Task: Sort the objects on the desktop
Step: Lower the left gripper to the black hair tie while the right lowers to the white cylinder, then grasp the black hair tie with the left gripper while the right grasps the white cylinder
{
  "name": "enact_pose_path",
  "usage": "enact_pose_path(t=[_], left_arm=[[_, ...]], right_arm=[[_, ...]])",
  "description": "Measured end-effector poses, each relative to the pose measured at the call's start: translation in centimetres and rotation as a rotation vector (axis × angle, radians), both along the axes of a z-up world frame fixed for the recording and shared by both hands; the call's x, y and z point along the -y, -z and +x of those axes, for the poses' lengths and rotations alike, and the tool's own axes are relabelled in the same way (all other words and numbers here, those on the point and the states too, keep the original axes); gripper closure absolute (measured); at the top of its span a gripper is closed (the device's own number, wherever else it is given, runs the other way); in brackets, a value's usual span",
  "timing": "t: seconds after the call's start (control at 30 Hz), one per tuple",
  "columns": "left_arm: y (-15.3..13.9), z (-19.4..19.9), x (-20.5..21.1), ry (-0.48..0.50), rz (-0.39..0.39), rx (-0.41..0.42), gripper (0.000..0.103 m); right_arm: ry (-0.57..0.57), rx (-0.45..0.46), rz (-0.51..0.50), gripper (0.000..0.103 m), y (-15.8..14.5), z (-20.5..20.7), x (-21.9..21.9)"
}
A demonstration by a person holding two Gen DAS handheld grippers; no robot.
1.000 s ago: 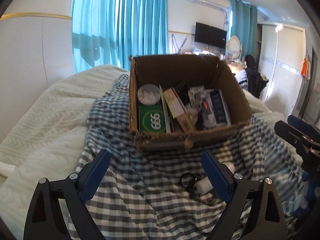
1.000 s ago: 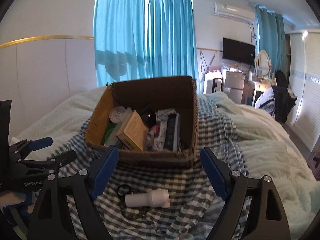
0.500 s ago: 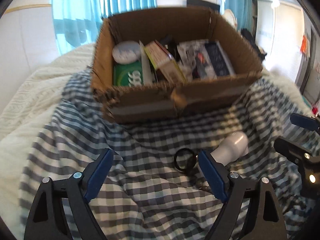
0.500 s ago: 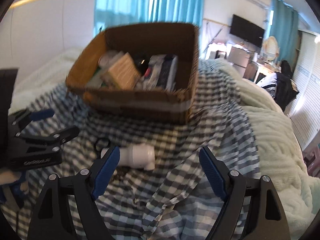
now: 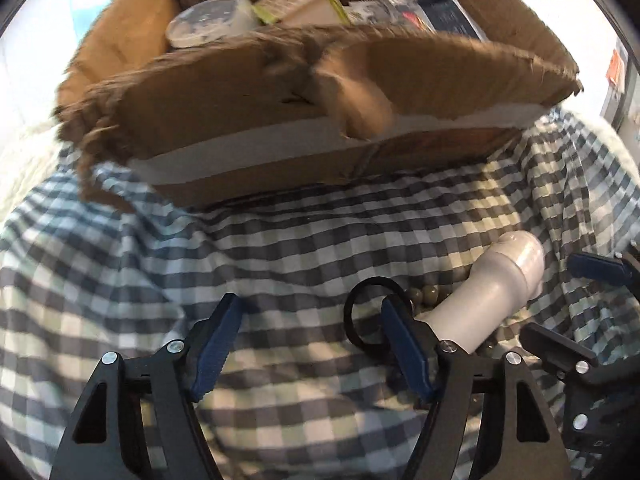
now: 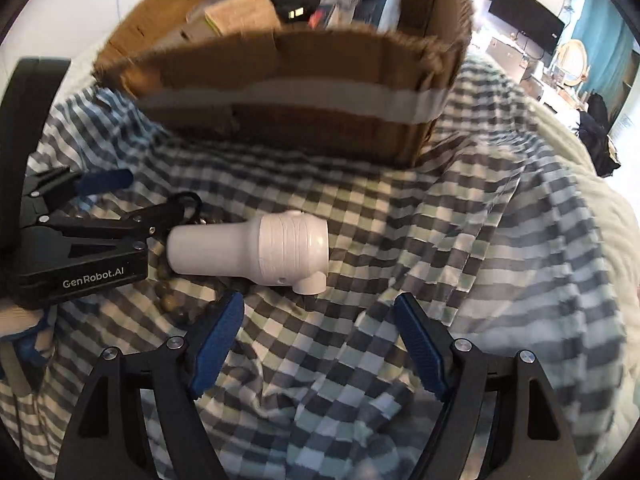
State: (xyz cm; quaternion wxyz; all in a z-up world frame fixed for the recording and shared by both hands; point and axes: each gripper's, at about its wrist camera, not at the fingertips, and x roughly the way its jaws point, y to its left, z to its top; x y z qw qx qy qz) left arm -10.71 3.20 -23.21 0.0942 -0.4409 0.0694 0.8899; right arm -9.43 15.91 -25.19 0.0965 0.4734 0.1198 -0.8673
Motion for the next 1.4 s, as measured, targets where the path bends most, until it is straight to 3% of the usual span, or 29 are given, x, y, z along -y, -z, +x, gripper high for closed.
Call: enact_pose_path(t=[0.13, 0.23, 0.3, 0.37, 0.43, 0.47, 0.8, 0.83, 0.87, 1.17, 1.23, 1.27, 1.4], left_arm=[[1.4, -0.4, -0.1, -0.010, 0.000, -0.004, 0.033], [1.5, 0.1, -0.8, 0.027, -0.008, -0.023, 0.064], [1.3, 0.7, -1.1, 0.031, -0.025, -0.041, 0.076], [1.1, 0.9, -0.6, 0.015, -0.003, -0.043, 0.090], [0.6, 1.1, 0.3, -0.006, 0.049, -0.033, 0.095], [0.3, 1.4, 0.7, -0.014, 0.069, -0.035, 0.097], [-3.9, 5.9, 2.0, -0.024, 0.133, -0.116, 0.099], [-4.4, 6.6, 2.1, -0.024, 0.132, -0.130, 0.099], [-4.9, 6.1, 2.5, -0.021, 0.132, -0.135, 0.099], [-7.9, 6.2, 4.4, -0.031, 0.160, -0.193, 0.099], [-8.4, 6.4, 4.6, -0.037, 0.170, -0.206, 0.099], [-8.6, 6.4, 4.7, -0.037, 0.175, -0.208, 0.099], [-9.2, 6.4, 5.0, -0.039, 0.187, -0.216, 0.099]], right_arm=[[-0.023, 0.015, 0.019, 0.026, 1.4, -1.3, 0.8], [-0.057, -0.002, 0.052, 0.029, 2.0, -1.3, 1.7], [-0.071, 0.014, 0.047, 0.054, 2.3, -1.2, 1.8], [-0.078, 0.013, 0.039, 0.060, 2.1, -0.8, 1.8], [-0.067, 0.012, 0.029, 0.078, 1.9, -0.6, 1.4], [-0.063, 0.012, 0.013, 0.083, 1.7, -0.4, 1.2], [-0.055, -0.034, -0.072, 0.088, -1.5, 2.7, -0.5], [-0.055, -0.039, -0.081, 0.090, -1.9, 3.1, -0.7], [-0.054, -0.042, -0.085, 0.103, -2.2, 3.3, -1.1], [-0.074, -0.082, -0.168, 0.099, -4.6, 4.5, -1.4], [-0.100, -0.058, -0.155, 0.070, -4.4, 3.5, -0.6], [-0.108, -0.054, -0.145, 0.048, -4.0, 3.5, -0.8], [-0.161, -0.011, -0.097, 0.043, -2.1, 1.8, 1.4]])
